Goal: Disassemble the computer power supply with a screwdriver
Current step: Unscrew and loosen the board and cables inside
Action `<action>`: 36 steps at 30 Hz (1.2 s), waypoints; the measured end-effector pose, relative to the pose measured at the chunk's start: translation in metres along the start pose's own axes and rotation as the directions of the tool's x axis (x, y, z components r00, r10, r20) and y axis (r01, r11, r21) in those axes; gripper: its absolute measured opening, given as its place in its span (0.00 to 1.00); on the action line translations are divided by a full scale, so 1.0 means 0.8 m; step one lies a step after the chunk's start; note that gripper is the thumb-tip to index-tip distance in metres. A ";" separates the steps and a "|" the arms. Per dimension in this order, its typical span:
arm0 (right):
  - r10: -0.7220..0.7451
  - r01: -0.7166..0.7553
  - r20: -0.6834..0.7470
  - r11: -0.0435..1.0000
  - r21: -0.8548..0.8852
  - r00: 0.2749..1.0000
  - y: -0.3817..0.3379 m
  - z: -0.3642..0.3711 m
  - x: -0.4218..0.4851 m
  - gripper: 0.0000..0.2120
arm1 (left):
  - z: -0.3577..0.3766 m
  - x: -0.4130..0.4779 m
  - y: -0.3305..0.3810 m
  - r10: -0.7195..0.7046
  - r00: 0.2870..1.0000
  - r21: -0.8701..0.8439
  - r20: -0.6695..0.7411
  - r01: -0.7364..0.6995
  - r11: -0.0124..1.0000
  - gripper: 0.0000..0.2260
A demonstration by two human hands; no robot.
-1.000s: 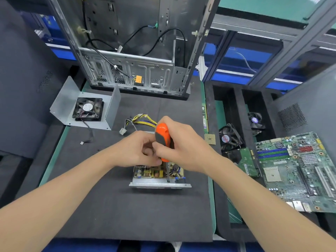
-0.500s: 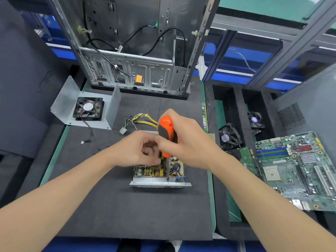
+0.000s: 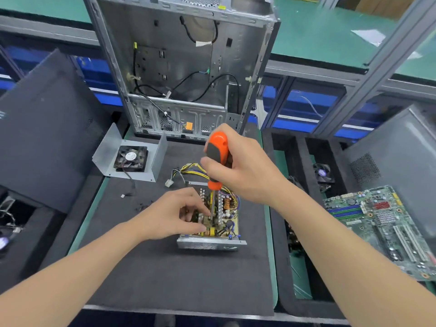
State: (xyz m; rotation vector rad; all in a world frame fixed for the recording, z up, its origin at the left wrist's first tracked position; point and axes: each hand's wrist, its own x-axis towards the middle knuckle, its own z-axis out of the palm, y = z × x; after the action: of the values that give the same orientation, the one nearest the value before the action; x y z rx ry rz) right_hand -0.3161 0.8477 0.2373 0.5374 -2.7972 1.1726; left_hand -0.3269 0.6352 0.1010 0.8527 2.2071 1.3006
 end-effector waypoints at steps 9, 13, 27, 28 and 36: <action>-0.034 0.034 -0.014 0.999 -0.001 0.999 -0.017 0.006 0.007 0.13 | 0.016 -0.013 0.011 0.004 0.990 -0.028 -0.139 -0.008 1.000 0.03; -0.034 0.034 -0.025 0.999 -0.005 0.999 -0.020 0.009 0.010 0.12 | 0.009 -0.020 0.006 0.027 0.978 0.088 -0.206 -0.009 0.996 0.04; -0.069 0.070 -0.020 0.996 0.049 0.997 -0.043 0.055 0.025 0.10 | -0.030 -0.077 -0.089 -0.317 0.776 0.302 -0.546 0.535 0.789 0.09; -0.067 0.068 -0.015 0.997 0.045 0.998 -0.043 0.059 0.025 0.10 | -0.030 -0.076 -0.092 -0.324 0.772 0.305 -0.546 0.543 0.782 0.09; -0.008 0.011 -0.056 0.999 0.052 0.998 -0.035 0.065 0.021 0.10 | -0.032 -0.067 -0.097 -0.386 0.772 0.290 -0.506 0.573 0.766 0.11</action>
State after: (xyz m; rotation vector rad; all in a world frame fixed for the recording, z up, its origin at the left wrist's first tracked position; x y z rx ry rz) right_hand -0.3187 0.7881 0.2225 0.5130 -2.7218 1.2426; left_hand -0.3270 0.5536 0.0471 0.0625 2.8638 0.7849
